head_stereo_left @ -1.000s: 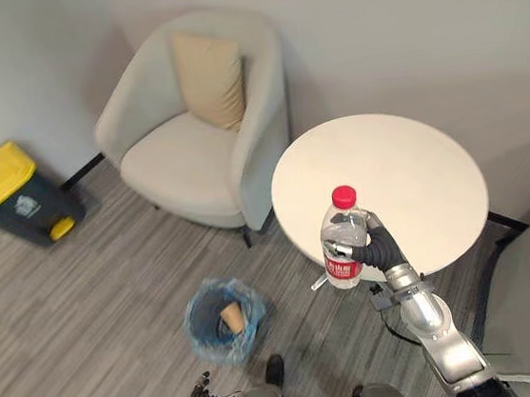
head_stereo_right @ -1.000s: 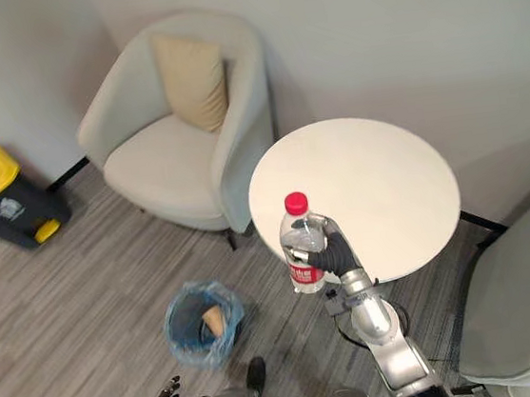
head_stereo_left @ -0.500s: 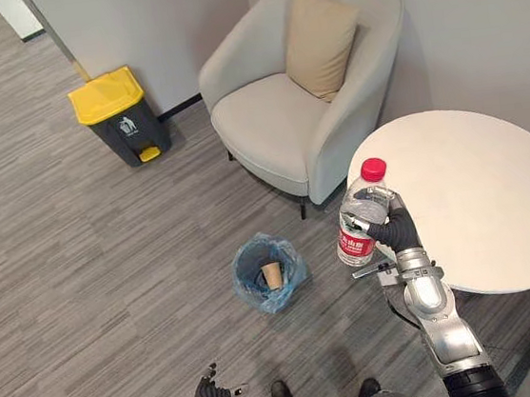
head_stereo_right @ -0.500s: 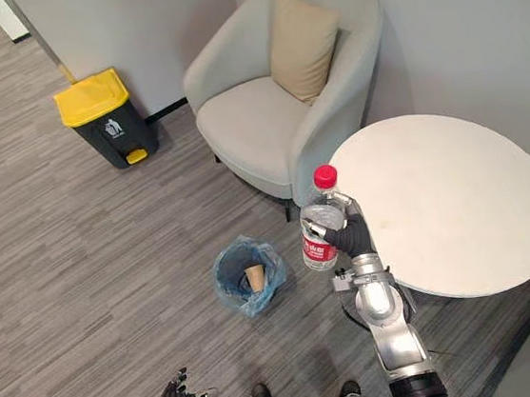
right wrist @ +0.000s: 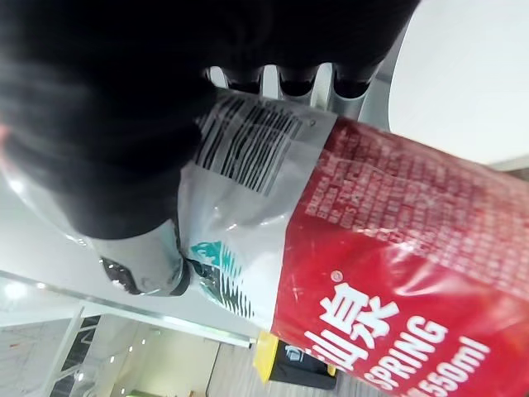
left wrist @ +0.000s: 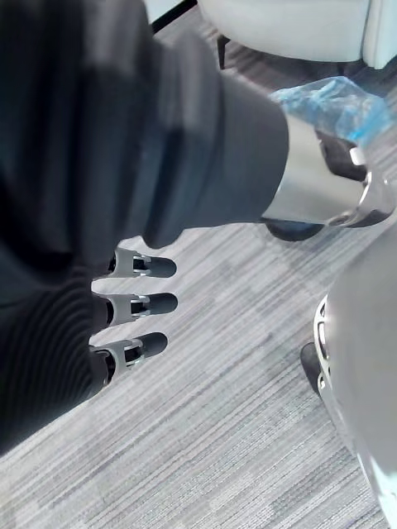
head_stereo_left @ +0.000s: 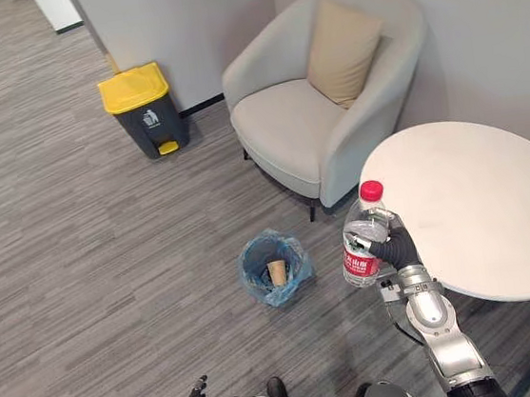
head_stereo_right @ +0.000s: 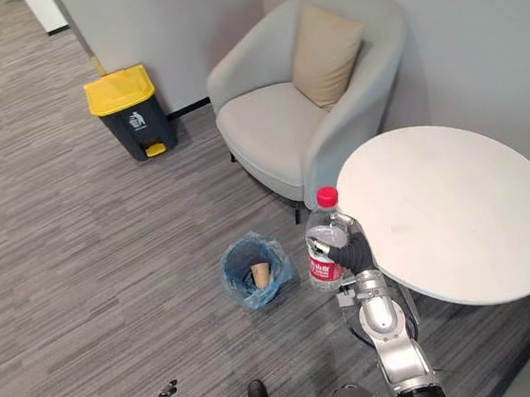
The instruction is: Gather rubbish on tea table into small bin, then transfer packed bag to large trash can.
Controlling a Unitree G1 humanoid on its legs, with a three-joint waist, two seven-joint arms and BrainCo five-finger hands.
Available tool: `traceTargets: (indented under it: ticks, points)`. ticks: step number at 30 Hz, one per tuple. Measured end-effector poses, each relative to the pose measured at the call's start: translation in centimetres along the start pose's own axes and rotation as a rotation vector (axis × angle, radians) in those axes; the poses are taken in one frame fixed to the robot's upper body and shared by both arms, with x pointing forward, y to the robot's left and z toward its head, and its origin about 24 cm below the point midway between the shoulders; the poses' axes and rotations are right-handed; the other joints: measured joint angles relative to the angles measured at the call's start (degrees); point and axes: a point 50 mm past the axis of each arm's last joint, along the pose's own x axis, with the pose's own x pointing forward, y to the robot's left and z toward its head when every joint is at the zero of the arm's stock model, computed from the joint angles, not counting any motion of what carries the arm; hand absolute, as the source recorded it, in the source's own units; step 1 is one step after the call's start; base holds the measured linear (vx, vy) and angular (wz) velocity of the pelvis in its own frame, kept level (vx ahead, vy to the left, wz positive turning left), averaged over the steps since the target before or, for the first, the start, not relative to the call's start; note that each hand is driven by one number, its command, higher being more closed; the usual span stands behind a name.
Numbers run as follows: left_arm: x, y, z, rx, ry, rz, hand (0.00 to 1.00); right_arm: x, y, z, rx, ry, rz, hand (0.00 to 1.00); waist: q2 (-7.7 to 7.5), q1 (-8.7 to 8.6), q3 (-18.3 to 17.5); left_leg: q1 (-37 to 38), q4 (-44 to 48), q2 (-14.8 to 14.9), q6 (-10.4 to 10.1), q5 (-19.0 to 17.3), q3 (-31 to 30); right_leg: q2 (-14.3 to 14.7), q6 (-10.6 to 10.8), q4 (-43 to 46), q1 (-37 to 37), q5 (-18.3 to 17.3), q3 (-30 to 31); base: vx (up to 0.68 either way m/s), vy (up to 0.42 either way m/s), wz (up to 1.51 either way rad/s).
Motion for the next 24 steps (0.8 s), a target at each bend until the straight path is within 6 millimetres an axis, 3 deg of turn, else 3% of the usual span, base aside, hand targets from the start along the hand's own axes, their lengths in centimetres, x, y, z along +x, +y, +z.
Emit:
traceTargets:
  ticks: [2, 4, 5, 7, 8, 9, 10, 11, 12, 13, 14, 16, 18, 19, 20, 21, 22, 23, 24]
  points:
    - [0.0, 0.0, -0.1, -0.008, 0.003, 0.001, 0.0, -0.1, -0.1, -0.2, -0.008, 0.006, 0.016, 1.0, 0.03, -0.31, 0.4, 1.3, -0.3, -0.6, 0.6, -0.3, -2.0, -0.9, -0.5, 8.0, -3.4, 2.0, 6.3, 0.16, 0.047, 0.59]
    - [0.1, 0.0, 0.2, -0.017, -0.003, 0.004, 0.0, -0.3, 0.0, -0.3, -0.008, 0.013, 0.024, 1.0, 1.8, -0.91, 1.4, 1.6, 0.4, 1.4, 1.2, -0.8, -5.3, 3.7, -1.6, 10.1, -7.3, 0.2, 12.7, 0.18, 0.011, 0.65]
    - [0.2, 0.2, 0.5, -0.02, -0.009, 0.007, 0.0, -0.2, 0.0, -0.2, -0.008, 0.008, 0.027, 1.0, 1.48, -1.36, 1.5, 1.8, 0.0, 1.8, 1.1, -0.9, -7.2, 6.6, -1.7, 7.1, -9.3, 0.1, 15.7, 0.15, -0.047, 0.67]
    - [0.3, 0.4, 0.6, -0.013, -0.012, 0.01, 0.0, -0.2, 0.0, -0.2, -0.009, 0.006, 0.035, 1.0, 0.31, -1.92, 1.6, 2.7, -0.8, 1.1, 0.8, -0.9, -9.3, 9.5, -1.6, 0.4, -10.5, 1.1, 19.2, 0.16, -0.113, 0.8]
    - [0.3, 0.7, 0.6, -0.01, -0.013, 0.016, 0.0, -0.3, 0.1, -0.3, -0.008, 0.011, 0.038, 1.0, -0.72, -2.22, 1.1, 3.0, -0.1, -0.1, 0.0, -1.7, -10.2, 10.0, -2.8, -4.4, -10.7, 3.2, 21.1, 0.24, -0.21, 1.11]
    - [0.4, 0.7, 0.7, -0.011, -0.014, 0.016, 0.0, -0.4, -0.1, -0.4, -0.014, 0.018, 0.04, 1.0, -1.32, -3.32, 0.8, 2.4, 2.5, -1.0, -0.7, -3.5, -13.0, 9.9, -4.1, -4.9, -9.3, 7.5, 21.9, 0.27, -0.233, 1.06]
    - [0.3, -0.2, 0.7, -0.026, -0.016, -0.004, 0.0, -0.8, -0.7, -0.9, -0.038, 0.034, 0.04, 1.0, 1.45, -3.24, 0.1, 1.7, 5.4, 0.6, -1.5, -6.0, -14.0, 11.2, -4.4, -5.6, -7.7, 5.5, 19.8, 0.25, -0.187, 0.75]
    - [0.2, -0.4, 0.6, -0.031, -0.013, -0.007, 0.0, -1.0, -0.8, -1.0, -0.044, 0.039, 0.043, 1.0, 1.72, -2.91, 0.0, 1.4, 6.6, 1.1, -2.0, -6.4, -13.9, 11.7, -4.5, -6.3, -7.3, 5.4, 19.7, 0.31, -0.135, 0.34]
    - [0.2, -1.0, 0.7, -0.046, -0.015, -0.018, 0.0, -1.0, -1.0, -1.1, -0.057, 0.041, 0.058, 1.0, 4.02, -2.33, 0.1, -1.7, 14.5, 3.3, -3.8, -8.5, -12.4, 13.5, -4.6, -9.1, -5.0, 5.3, 18.2, 0.26, -0.089, 0.21]
    - [0.2, -1.1, 0.8, -0.05, -0.015, -0.021, 0.0, -1.0, -1.1, -1.1, -0.058, 0.044, 0.059, 1.0, 4.67, -2.44, 0.6, -4.5, 20.7, 4.6, -4.1, -8.7, -10.4, 14.1, -4.7, -10.7, -3.5, 5.3, 17.6, 0.3, -0.134, 0.26]
    - [0.2, -1.2, 0.9, -0.058, -0.02, -0.02, 0.0, -1.1, -0.9, -1.2, -0.057, 0.054, 0.07, 1.0, 5.25, -2.11, 1.0, -8.8, 30.7, 7.9, -4.4, -8.7, -5.3, 15.6, -6.0, -13.6, -0.3, 5.9, 16.9, 0.21, -0.115, 0.12]
    - [0.2, -0.9, 0.9, -0.064, -0.023, -0.008, 0.0, -1.1, -0.7, -1.2, -0.045, 0.06, 0.074, 1.0, 4.27, -1.06, 1.2, -10.3, 34.4, 11.5, -2.9, -9.8, 0.7, 16.0, -7.2, -15.4, 4.2, 6.0, 15.7, 0.34, -0.124, 0.05]
    - [0.5, -0.7, 1.8, -0.057, -0.045, -0.007, 0.0, -0.7, -0.7, -0.9, -0.033, 0.046, 0.066, 1.0, 3.48, -0.8, 1.6, -11.0, 27.6, 11.5, -2.6, -9.8, 2.7, 15.6, -7.2, -16.7, 6.1, 6.0, 15.6, 0.31, -0.045, 0.01]
    - [0.6, -0.7, 2.0, -0.057, -0.053, -0.008, 0.0, -0.7, -0.9, -1.0, -0.029, 0.047, 0.058, 1.0, 3.48, -0.82, 1.8, -10.9, 24.6, 11.4, -2.6, -9.5, 3.2, 15.5, -7.2, -16.7, 6.3, 6.0, 15.5, 0.26, 0.037, 0.01]
    - [0.8, -0.8, 2.5, -0.056, -0.065, -0.01, 0.0, -0.8, -1.3, -1.2, -0.024, 0.059, 0.041, 1.0, 3.55, -0.93, 1.8, -10.4, 17.0, 10.6, -2.5, -6.7, 3.2, 15.4, -6.8, -16.6, 7.0, 5.8, 15.3, 0.26, 0.098, 0.1]
    - [0.7, -0.9, 2.6, -0.059, -0.069, -0.012, 0.0, -0.9, -1.5, -1.3, -0.028, 0.063, 0.032, 1.0, 4.32, -1.03, 1.5, -8.7, 9.9, 10.2, -1.6, 2.6, 2.9, 15.9, -5.0, -16.6, 8.1, 4.6, 15.3, 0.27, 0.121, 0.09]
    - [0.7, -0.9, 2.5, -0.057, -0.067, -0.012, 0.0, -0.8, -1.7, -1.3, -0.034, 0.064, 0.029, 1.0, 4.52, -1.05, 1.7, -8.0, 9.1, 10.4, -1.1, 3.2, 2.9, 16.3, -4.1, -16.5, 9.0, 3.7, 15.5, 0.29, 0.122, 0.17]
    - [0.8, -0.2, 2.8, -0.046, -0.078, 0.003, 0.0, -0.8, -1.4, -1.4, -0.008, 0.073, 0.013, 1.0, 2.29, -1.3, 2.1, -6.9, 8.3, 8.7, -1.0, 3.6, 3.1, 14.7, -3.6, -16.5, 9.7, 2.9, 15.6, 0.21, 0.092, 0.16]
    - [0.9, 0.2, 2.8, -0.039, -0.082, 0.012, 0.0, -0.9, -1.1, -1.3, 0.002, 0.072, 0.018, 1.0, 1.51, -1.38, 2.0, -6.2, 7.1, 7.9, -0.9, 3.5, 3.1, 14.0, -3.5, -16.6, 9.8, 2.9, 15.7, 0.21, 0.101, 0.21]
